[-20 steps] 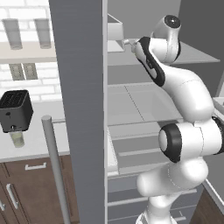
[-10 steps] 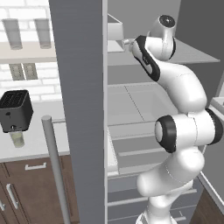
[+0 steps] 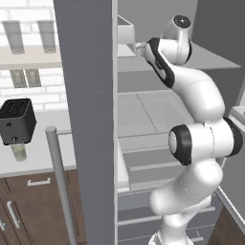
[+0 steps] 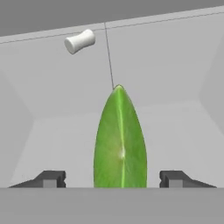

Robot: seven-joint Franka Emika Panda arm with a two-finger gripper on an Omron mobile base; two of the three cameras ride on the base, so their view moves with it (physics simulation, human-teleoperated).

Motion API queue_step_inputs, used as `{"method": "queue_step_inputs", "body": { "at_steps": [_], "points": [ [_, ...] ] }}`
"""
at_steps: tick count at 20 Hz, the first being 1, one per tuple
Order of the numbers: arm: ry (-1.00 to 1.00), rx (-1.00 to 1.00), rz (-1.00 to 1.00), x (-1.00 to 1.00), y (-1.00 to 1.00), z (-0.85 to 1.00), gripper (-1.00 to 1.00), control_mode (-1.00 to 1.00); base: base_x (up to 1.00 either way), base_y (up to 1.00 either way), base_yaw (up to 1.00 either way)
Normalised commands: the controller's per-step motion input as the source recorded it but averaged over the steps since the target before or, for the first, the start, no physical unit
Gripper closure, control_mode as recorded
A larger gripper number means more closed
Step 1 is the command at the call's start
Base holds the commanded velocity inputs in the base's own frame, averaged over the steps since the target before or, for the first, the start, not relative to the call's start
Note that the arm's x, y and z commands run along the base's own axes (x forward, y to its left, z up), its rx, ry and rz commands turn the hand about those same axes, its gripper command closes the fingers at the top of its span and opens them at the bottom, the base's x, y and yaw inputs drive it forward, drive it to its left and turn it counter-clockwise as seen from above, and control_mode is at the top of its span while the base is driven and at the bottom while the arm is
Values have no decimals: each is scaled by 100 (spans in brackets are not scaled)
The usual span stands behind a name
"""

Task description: Grab a lemon wedge from the fridge and one ice cube from the ice bowl, and put them in the glass of lemonade.

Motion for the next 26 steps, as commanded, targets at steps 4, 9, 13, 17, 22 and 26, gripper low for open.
{"method": "queue_step_inputs", "body": {
  "at_steps": [4, 9, 13, 17, 22, 26],
  "points": [
    [5, 0, 0, 14, 0, -5, 100, -100, 0, 0, 0],
    [6, 0, 0, 11, 0, -8, 100, -100, 0, 0, 0],
    [6, 0, 0, 1, 0, -11, 100, -100, 0, 0, 0],
    [3, 0, 0, -53, 0, -29, 100, -100, 0, 0, 0],
    [0, 0, 0, -98, 0, -31, 100, -100, 0, 0, 0],
    [0, 0, 0, -100, 0, -38, 100, -100, 0, 0, 0]
  ]
}}
